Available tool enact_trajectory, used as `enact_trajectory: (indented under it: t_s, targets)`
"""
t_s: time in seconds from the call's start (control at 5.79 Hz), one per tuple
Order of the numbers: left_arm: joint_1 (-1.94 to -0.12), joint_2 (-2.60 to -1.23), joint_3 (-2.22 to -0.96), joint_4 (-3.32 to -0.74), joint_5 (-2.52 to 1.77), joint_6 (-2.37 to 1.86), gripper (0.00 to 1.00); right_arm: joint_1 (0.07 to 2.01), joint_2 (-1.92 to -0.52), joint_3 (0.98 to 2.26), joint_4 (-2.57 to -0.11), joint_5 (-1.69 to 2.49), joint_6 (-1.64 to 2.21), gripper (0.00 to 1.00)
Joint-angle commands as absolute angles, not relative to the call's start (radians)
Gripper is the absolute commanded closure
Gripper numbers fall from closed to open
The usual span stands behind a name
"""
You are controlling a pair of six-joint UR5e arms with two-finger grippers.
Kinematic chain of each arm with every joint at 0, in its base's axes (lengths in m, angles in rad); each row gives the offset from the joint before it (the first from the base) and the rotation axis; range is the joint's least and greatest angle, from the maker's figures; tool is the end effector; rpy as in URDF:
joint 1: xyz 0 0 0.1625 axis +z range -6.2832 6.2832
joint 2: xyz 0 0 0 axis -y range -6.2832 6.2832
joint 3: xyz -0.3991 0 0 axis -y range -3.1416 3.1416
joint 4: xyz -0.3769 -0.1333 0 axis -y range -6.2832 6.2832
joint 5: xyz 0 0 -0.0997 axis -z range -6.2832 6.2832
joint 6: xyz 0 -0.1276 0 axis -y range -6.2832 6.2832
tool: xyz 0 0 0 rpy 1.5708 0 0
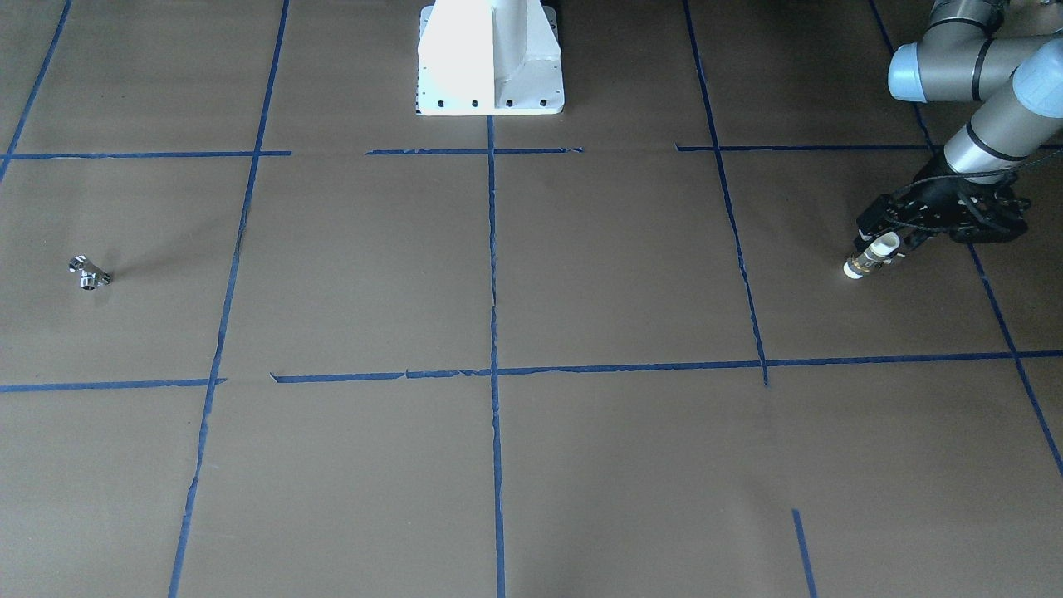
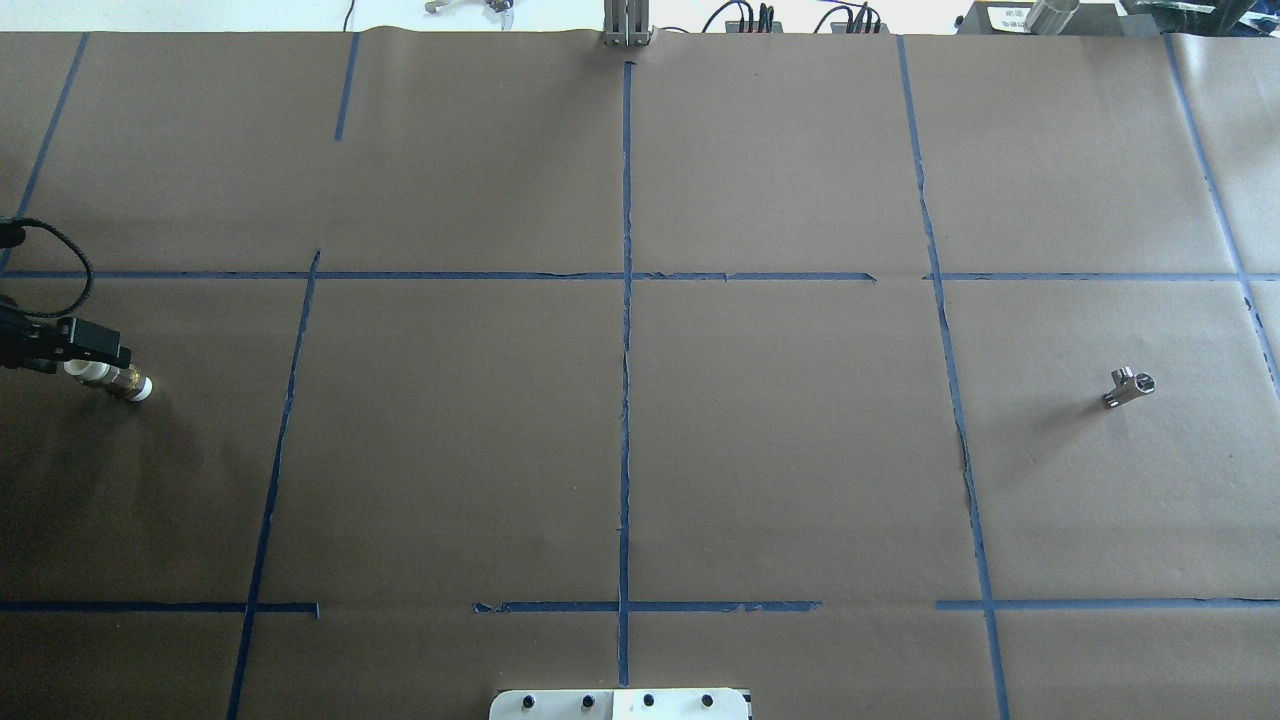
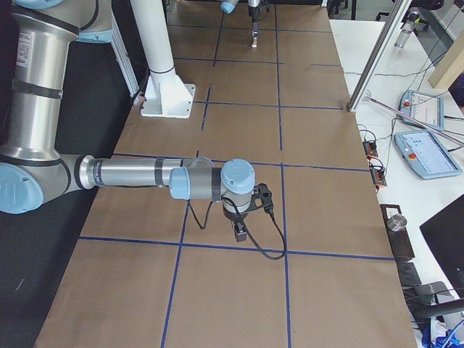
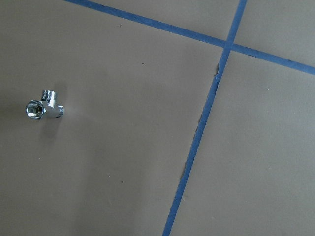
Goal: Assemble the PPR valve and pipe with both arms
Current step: 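Grasp the white PPR pipe fitting with the left gripper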
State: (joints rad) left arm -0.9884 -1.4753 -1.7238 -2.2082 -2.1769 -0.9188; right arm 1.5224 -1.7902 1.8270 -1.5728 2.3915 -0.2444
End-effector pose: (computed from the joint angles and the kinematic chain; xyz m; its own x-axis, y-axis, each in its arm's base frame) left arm 0.2145 -0.4358 0.5548 0.6306 -0.0508 -0.7745 0.1298 0.9907 0.0407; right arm 0.0209 -0.3939 0.6216 0.6478 -0.2982 0.7010 0.2114 0.9544 0.2107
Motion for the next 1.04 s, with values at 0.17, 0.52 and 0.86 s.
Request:
enact_trajectory:
  t_s: [0.17,0.52,0.86]
  targets:
    - [-0.988,-1.471,-1.724,-2.207,-2.178,-0.917,0.27,1.522,-1.790,1.827,-1.574,2.393,-0.242,0.00]
    - [-0.989,-1.471,-1.730,-2.207,-2.178,-0.917,0.88,1.520,-1.790,1.825,-1.574,2.393,-0.242,0.00]
    - [-0.999,-1.470,-1.744,-2.207,-2.177,-0.919,1.00,1.520,-1.790,1.825,-1.574,2.393,-0.241,0.00]
